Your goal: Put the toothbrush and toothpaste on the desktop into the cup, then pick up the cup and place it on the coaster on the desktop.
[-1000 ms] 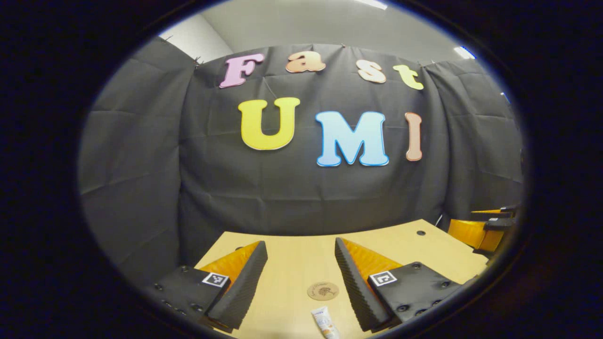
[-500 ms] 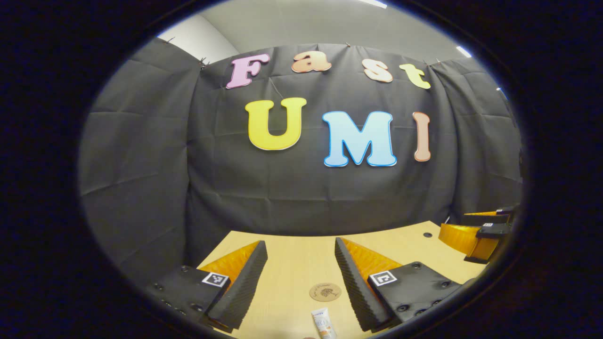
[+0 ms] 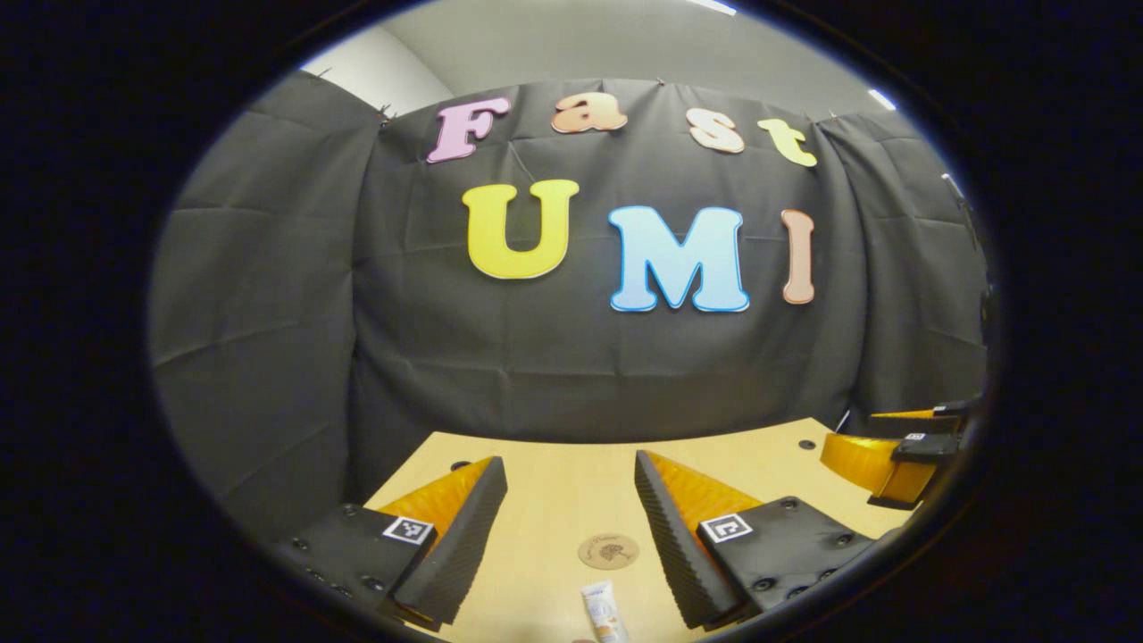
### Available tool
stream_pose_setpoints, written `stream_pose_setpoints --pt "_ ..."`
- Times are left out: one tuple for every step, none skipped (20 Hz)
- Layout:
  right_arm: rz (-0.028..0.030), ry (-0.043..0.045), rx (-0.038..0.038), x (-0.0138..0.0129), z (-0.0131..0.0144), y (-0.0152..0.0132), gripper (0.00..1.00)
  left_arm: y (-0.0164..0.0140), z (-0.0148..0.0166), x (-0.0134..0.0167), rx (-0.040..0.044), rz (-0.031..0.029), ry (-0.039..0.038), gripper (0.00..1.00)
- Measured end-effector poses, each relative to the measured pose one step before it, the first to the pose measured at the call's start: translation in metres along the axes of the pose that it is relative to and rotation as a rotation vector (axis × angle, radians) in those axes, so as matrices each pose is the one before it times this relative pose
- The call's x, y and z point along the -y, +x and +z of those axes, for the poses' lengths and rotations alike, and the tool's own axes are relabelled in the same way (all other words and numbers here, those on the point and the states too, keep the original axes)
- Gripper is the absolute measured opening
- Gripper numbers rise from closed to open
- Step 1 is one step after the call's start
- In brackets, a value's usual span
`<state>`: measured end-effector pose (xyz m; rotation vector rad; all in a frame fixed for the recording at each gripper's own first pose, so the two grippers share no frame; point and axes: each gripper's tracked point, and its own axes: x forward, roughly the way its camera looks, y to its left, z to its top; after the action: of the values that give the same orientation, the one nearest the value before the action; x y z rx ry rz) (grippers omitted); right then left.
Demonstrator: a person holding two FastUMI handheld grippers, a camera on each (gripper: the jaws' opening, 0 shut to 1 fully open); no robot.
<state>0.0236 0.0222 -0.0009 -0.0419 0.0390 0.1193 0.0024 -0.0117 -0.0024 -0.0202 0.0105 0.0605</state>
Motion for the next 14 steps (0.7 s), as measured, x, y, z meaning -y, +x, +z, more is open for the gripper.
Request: stream_pose_setpoints --pt "0.00210 -0.00274 0.00122 -0.00090 0.00135 -0.00022 0.90 0.00009 0.00030 0.00008 -0.00021 0.00104 0.00221 0.93" --pt "0.00205 -0.00337 -0.00237 -0.00026 -0.00291 0.00078 0.90 0.00098 -0.00112 0.00087 -0.00234 0.00052 0.00170 0.93" --pt "0.00144 0.00049 -0.00053 -0.00015 0.00052 0.00085 0.90 0.00009 -0.00006 0.00140 -0.00075 -0.00006 -0.00105 0.93" --pt "0.00197 0.00304 -0.00172 -0.00041 -0.00072 -0.00046 0.90 -0.00086 -0.00050 0.00011 -0.00152 0.00085 -0.00017 0.93" --pt "0.00204 0.00278 -0.00431 -0.00074 -0.00268 0.00011 0.90 -0.00009 0.00019 0.00020 0.00032 0.00286 0.00149 0.89" --pt "0.00094 0.00130 -0.00208 -0.00023 0.00039 0.00056 0.90 -0.00014 0.00032 -0.00025 0.00078 0.00056 0.00195 0.93" --pt "0.00165 0.00120 0.00430 -0.00010 0.00098 0.00011 0.90 0.00041 0.00172 0.00013 0.00167 0.00211 0.00178 0.89" --pt "0.00043 -0.00040 -0.00038 -0.00046 0.00137 0.00138 0.90 0.00057 -0.00060 0.00043 -0.00189 0.00047 0.00054 0.93" --pt "0.00078 -0.00149 -0.00346 0.00019 -0.00298 0.00045 0.90 0.00050 -0.00180 0.00027 -0.00476 0.00107 -0.00095 0.89" --pt "0.00086 -0.00289 -0.00253 0.00005 -0.00032 0.00062 0.90 0.00078 -0.00306 0.00074 -0.00789 -0.00246 -0.00233 0.93" --pt "-0.00236 -0.00311 -0.00663 0.00013 -0.00160 0.00175 0.90 0.00197 -0.00440 0.00078 -0.01572 -0.00046 -0.00340 0.93" --pt "-0.00060 -0.00339 -0.01290 0.00014 -0.00411 0.00178 0.90 0.00393 -0.00796 0.00077 -0.02485 -0.00220 -0.00363 0.93" --pt "0.00152 -0.00249 -0.01668 -0.00057 -0.00591 0.00341 0.90 0.00279 -0.00996 0.00071 -0.02973 -0.00388 -0.00486 0.93" --pt "-0.00037 -0.00185 -0.02010 -0.00012 -0.00590 0.00273 0.90 0.00358 -0.00928 0.00146 -0.02772 -0.00304 -0.00317 0.93"
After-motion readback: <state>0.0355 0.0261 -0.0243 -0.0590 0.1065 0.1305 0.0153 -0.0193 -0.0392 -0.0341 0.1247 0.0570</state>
